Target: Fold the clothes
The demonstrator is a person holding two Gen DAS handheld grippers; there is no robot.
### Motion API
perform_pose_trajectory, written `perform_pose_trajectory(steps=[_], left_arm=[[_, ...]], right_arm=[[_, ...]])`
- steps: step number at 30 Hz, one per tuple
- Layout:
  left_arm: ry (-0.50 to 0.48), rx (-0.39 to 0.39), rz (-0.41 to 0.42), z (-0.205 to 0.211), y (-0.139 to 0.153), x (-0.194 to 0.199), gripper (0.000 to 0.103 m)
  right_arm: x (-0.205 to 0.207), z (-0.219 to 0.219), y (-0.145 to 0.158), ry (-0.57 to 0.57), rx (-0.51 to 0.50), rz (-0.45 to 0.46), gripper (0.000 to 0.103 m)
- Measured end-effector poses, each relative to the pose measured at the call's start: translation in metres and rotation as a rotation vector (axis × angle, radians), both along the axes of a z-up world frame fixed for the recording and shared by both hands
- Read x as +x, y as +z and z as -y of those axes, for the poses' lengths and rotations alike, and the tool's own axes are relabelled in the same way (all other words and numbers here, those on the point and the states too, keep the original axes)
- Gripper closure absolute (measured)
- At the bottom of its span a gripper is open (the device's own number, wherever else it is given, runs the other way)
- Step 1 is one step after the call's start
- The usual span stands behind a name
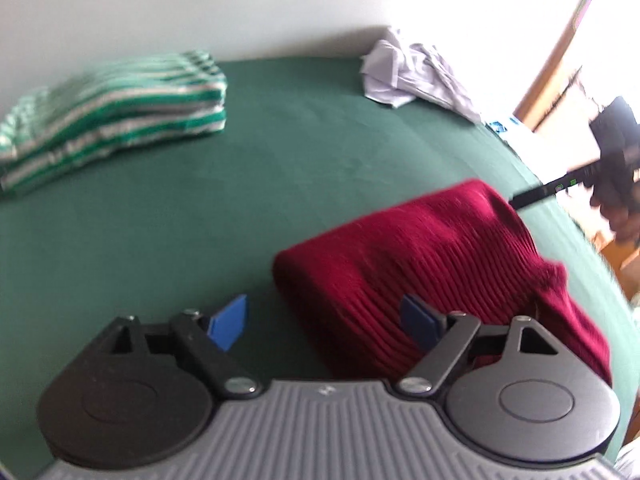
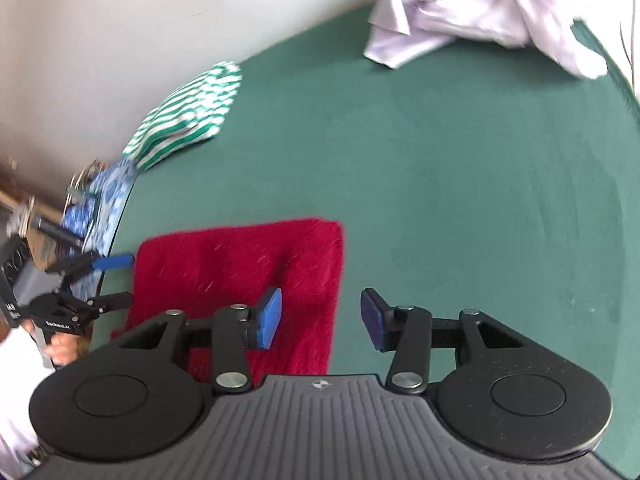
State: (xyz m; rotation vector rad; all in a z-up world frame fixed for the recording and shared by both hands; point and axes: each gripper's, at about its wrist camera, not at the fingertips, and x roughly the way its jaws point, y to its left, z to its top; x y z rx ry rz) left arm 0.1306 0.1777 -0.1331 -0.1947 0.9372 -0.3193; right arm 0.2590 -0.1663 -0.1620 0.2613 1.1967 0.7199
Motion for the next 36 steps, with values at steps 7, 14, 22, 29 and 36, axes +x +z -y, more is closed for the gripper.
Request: perform_pose_trajectory(steps=[7,14,22,29,36], left_arm=[[-0.069,-0.045,0.011,0.010,-0.016,0.027,0.020],[-0.112,-0.141,0.014,-0.006,-0.027,0.034,0.015],[-0.090,-0.168,0.024,-0.025,-0.027,0.035,0.015],[-0.139,-0.127,0.114,-0.002,-0.030,0.030,0.026],[-0.113,-0.036,0.130,-0.001,-0.013,0.022,0.077]], right_arm=[[0.019,0.000,-0.017,0.055,0.104,-0.063,0.054],[0.041,-0.010,-0.025,0.183,0.186,-0.105,0.055],[0.053,-0.016,-0.025,0.292,0.208,-0.124,0.055],[0.064,-0.016,-0.032,0.297,0.265,-0.132,0.058],[0.052,-0.021,-0.017,0.319,0.189,-0.031,0.080]])
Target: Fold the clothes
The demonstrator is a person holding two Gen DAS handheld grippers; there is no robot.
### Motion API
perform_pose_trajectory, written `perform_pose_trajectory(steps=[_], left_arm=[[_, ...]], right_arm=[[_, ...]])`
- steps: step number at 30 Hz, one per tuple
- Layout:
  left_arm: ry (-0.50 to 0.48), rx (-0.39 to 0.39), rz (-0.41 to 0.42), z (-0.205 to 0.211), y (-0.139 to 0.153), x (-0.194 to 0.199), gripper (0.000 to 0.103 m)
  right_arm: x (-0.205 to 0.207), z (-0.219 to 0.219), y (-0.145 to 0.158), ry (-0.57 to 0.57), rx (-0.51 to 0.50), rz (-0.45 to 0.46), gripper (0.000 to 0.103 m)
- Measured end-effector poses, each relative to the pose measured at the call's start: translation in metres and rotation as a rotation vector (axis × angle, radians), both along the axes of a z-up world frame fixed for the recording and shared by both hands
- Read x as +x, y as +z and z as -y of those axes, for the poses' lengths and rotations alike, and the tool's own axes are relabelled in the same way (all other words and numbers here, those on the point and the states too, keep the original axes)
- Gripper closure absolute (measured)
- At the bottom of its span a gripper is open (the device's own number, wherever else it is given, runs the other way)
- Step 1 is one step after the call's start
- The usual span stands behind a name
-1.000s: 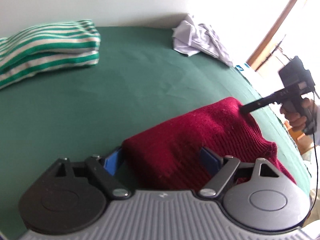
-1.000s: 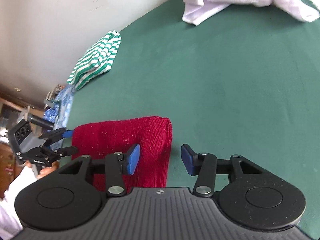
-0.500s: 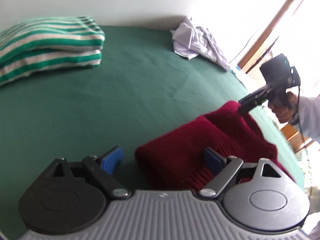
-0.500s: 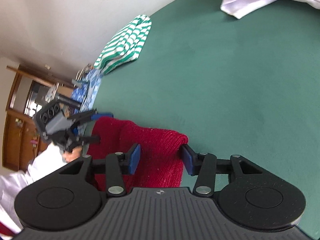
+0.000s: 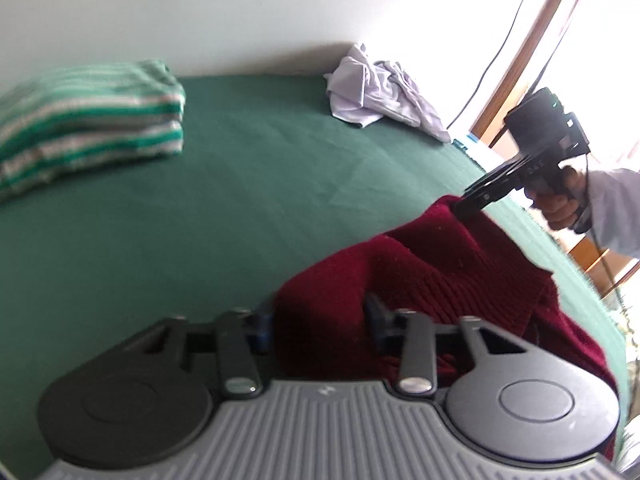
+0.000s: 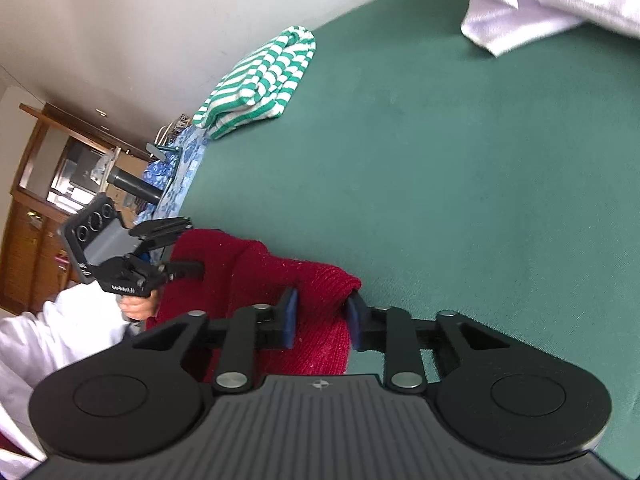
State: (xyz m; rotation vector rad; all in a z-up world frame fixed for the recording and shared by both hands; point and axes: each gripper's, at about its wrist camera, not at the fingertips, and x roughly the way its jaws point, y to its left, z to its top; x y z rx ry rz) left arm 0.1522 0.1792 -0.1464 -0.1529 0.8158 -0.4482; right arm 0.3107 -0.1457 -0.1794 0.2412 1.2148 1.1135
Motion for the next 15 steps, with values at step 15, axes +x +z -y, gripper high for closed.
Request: perform_pose_trajectory(steps=[15], left_arm=[[-0.072,0.420,0.316,0.078,0.097,-0.101,0.081]], right_arm=[[-0.090,-0.009,0.116,0.174,-0.139,0.572,0.083]])
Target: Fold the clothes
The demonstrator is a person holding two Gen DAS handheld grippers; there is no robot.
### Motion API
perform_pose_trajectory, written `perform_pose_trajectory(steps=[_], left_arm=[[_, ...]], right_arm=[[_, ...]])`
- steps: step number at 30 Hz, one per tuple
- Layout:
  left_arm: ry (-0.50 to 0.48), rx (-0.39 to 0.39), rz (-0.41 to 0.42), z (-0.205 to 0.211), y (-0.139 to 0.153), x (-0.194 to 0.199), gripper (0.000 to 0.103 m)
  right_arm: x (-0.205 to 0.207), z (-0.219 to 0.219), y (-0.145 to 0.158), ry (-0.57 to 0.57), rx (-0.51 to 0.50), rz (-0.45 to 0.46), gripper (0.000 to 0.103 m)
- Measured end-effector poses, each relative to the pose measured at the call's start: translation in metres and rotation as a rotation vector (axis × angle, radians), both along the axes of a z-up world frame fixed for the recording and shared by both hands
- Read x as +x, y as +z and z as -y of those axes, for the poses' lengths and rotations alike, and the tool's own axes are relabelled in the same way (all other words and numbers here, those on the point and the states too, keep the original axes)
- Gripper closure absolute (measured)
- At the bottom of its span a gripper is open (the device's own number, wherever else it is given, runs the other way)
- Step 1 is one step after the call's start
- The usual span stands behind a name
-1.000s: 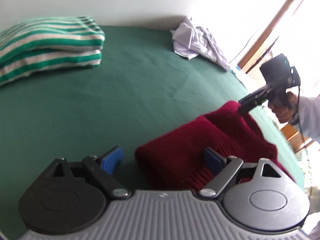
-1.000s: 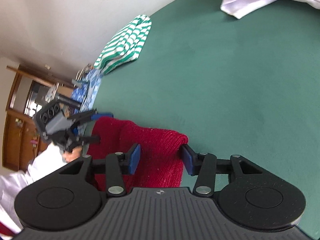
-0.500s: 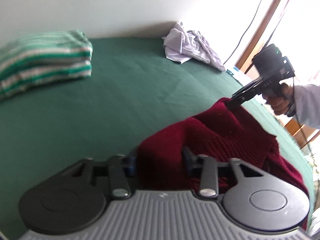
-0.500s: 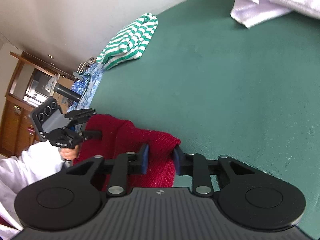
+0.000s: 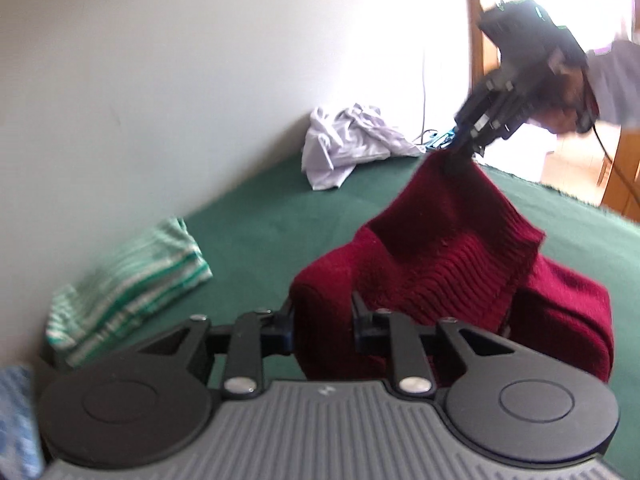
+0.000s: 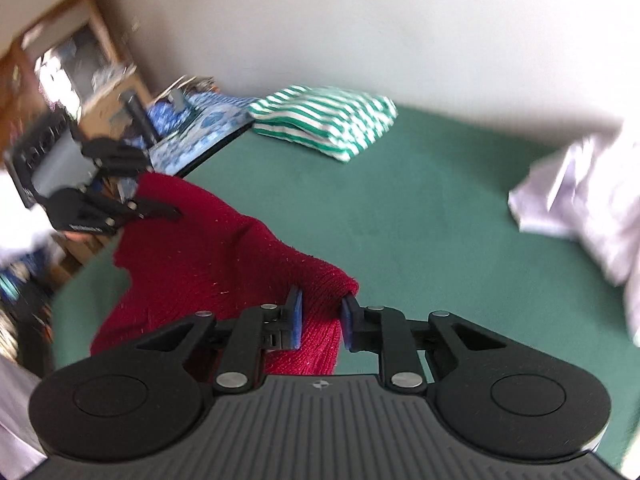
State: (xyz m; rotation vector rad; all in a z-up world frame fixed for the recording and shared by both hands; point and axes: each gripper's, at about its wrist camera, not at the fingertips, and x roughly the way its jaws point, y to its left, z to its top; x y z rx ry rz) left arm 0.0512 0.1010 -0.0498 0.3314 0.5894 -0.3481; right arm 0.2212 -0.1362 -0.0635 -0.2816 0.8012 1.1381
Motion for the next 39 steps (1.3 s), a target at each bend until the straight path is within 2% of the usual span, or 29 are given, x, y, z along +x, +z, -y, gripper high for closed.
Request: perform_pose_trajectory(steps=[2,6,10,13,14,15,19,21,24,26,28,31,34,37,38,39], left_arm=[[-0.004,0.051,0.039,0.011,0.003,-0.018,0.081],[0.030,0.058,0.035,0.019,-0.005,-0.028,0.081],[0.079,0.077,-0.003,0.024,-0.028,-0.009,0.080],[0.122,0.018,-0.064,0.012,-0.044,0.017,0.070],[0.134,-0.022,-0.094,0.005,-0.047,0.025,0.063],[0.146,-0.062,-0.124,-0.002,-0.050,0.033,0.062],[0.208,-0.218,-0.222,-0.031,-0.059,0.057,0.045],[0.217,-0.318,-0.274,-0.046,-0.064,0.066,0.028],[0.240,-0.431,-0.320,-0.062,-0.075,0.078,0.020],[0.247,-0.463,-0.344,-0.068,-0.084,0.086,0.016],[0.245,-0.509,-0.384,-0.073,-0.092,0.094,0.015],[0.228,-0.572,-0.421,-0.076,-0.102,0.104,0.013],[0.205,-0.595,-0.428,-0.078,-0.110,0.111,0.012],[0.185,-0.635,-0.433,-0.081,-0.115,0.118,0.012],[0.179,-0.647,-0.434,-0.082,-0.116,0.120,0.013],[0.173,-0.650,-0.434,-0.081,-0.116,0.121,0.028]], right_arm=[[-0.020,-0.003,0.013,0.023,-0.014,0.088,0.083],[-0.045,-0.013,0.017,0.009,-0.051,0.216,0.084],[-0.045,-0.026,-0.004,-0.037,-0.114,0.250,0.084],[-0.037,-0.032,-0.023,-0.069,-0.143,0.240,0.084],[-0.032,-0.032,-0.028,-0.086,-0.146,0.227,0.084],[-0.026,-0.031,-0.033,-0.107,-0.143,0.205,0.084],[0.003,-0.029,-0.055,-0.182,-0.116,0.103,0.083],[0.014,-0.026,-0.065,-0.213,-0.101,0.041,0.083],[0.023,-0.017,-0.074,-0.250,-0.062,-0.060,0.081],[0.028,-0.011,-0.078,-0.264,-0.034,-0.133,0.074],[0.034,-0.007,-0.081,-0.263,-0.017,-0.206,0.061],[0.041,-0.005,-0.086,-0.247,-0.006,-0.277,0.057],[0.053,-0.003,-0.096,-0.230,0.013,-0.359,0.051],[0.067,-0.003,-0.106,-0.224,0.075,-0.431,0.048],[0.071,-0.003,-0.109,-0.221,0.096,-0.454,0.048],[0.075,-0.004,-0.111,-0.218,0.117,-0.477,0.049]])
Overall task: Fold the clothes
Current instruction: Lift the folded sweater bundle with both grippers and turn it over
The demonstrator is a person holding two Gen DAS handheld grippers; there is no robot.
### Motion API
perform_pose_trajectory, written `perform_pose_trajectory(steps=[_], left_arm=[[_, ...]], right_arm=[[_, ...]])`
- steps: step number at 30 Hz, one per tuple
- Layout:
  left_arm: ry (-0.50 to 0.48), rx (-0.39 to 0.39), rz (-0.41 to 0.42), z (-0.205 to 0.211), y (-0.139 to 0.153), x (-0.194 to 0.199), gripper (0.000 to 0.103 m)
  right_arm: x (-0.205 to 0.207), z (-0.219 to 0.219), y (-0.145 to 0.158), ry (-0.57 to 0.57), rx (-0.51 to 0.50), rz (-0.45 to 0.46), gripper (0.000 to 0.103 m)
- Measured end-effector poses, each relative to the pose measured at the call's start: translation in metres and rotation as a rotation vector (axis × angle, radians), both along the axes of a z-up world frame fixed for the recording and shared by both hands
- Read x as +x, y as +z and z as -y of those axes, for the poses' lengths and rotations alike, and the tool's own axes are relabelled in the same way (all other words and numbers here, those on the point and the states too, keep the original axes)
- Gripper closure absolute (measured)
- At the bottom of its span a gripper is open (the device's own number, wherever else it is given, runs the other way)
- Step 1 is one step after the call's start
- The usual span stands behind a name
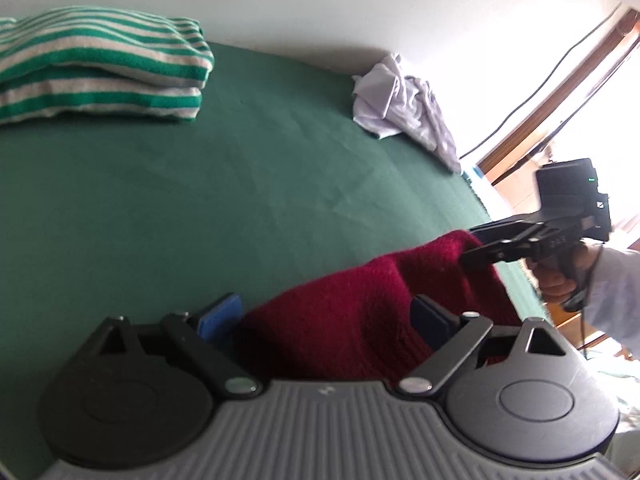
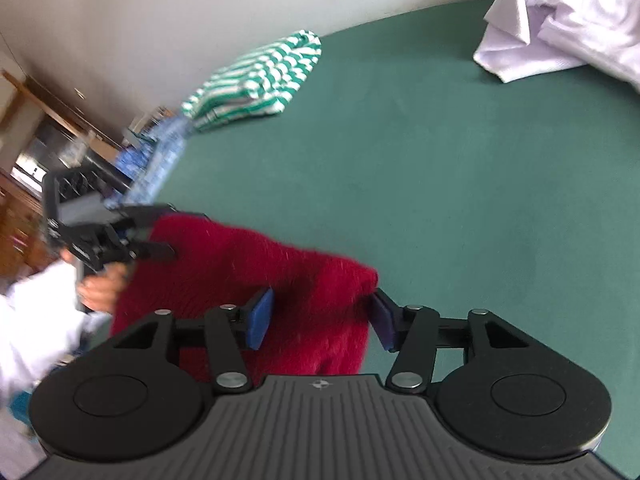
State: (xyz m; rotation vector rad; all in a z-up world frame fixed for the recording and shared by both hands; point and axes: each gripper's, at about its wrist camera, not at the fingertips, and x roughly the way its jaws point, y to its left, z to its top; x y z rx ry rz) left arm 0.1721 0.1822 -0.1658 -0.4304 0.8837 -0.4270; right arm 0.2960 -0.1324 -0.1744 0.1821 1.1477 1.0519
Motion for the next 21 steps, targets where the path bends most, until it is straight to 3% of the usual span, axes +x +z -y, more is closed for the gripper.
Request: perform_pose_trajectory(steps=[1,2,3,5,9,15,21], left_arm=[[-0.006,0.006,0.002,0.002,0.000,0.000,0.034],[-0.015,0.020,0.006,0.004,0.001,-0.001,0.045],[-0.026,0.041,0.014,0.006,0.003,-0.003,0.061],[-0.037,0.075,0.035,0.005,0.011,-0.008,0.078],[-0.045,0.162,0.112,0.008,0.040,-0.023,0.081],[-0.125,0.433,0.315,0.045,0.090,-0.076,0.081],[-0.220,0.669,0.497,0.087,0.118,-0.156,0.081]], right_arm=[[0.001,-0.002,0.000,0.013,0.001,0.000,0.064],[0.000,-0.005,0.000,0.031,-0.006,0.008,0.073],[-0.001,-0.008,0.001,0.049,-0.014,0.016,0.075],[-0.007,-0.010,0.010,0.082,-0.020,0.055,0.077],[-0.022,-0.017,0.042,0.141,-0.053,0.181,0.078],[-0.068,-0.022,0.091,0.250,-0.114,0.460,0.078],[-0.152,-0.023,0.121,0.363,-0.224,0.855,0.079]])
